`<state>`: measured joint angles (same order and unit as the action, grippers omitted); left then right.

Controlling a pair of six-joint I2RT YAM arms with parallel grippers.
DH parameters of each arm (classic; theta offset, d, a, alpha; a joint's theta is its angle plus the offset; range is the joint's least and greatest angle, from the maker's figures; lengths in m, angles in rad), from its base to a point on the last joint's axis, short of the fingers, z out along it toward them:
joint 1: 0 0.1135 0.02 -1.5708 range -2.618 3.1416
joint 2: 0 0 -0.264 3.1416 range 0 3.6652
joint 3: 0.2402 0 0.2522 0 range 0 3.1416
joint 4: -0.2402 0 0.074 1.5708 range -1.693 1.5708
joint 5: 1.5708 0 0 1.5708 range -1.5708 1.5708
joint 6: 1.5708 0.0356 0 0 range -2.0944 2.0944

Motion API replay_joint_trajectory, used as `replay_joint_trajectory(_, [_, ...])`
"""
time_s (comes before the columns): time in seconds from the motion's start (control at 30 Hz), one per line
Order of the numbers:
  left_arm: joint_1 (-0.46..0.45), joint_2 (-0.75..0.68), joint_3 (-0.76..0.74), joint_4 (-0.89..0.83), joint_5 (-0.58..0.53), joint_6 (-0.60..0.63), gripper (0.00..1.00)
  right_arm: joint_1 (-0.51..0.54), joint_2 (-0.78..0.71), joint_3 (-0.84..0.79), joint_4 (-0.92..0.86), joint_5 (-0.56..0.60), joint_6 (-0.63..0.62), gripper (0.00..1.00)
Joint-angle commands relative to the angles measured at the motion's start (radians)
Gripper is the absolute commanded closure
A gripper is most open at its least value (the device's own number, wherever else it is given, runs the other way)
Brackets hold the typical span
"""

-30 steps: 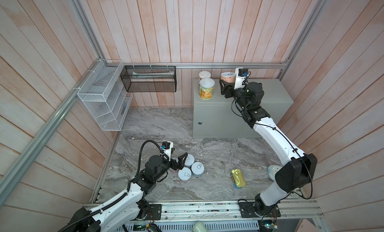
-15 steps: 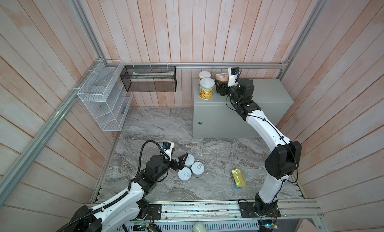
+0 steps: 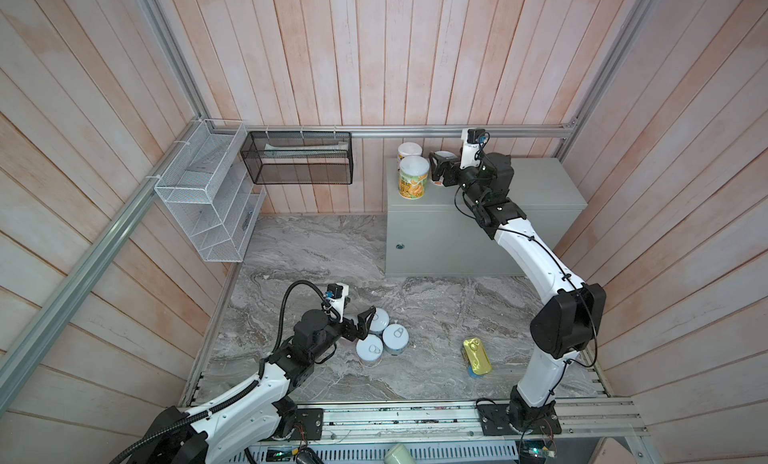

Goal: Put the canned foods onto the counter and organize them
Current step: 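Open right gripper and raise it off the orange-printed can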

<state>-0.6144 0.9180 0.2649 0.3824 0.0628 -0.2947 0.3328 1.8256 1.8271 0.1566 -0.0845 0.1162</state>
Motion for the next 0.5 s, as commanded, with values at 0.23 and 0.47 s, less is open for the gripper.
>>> replay_joint_trajectory(0.23, [0.001,0.005,0.002,0.021,-0.012,0.012,0.00,0.001,-0.248,-0.193,0.040,0.113,0.064,0.02])
replay_joint_trajectory(0.47, [0.001,0.008,0.004,0.016,-0.021,0.009,0.00,0.016,-0.484,-0.456,0.016,0.187,0.100,0.02])
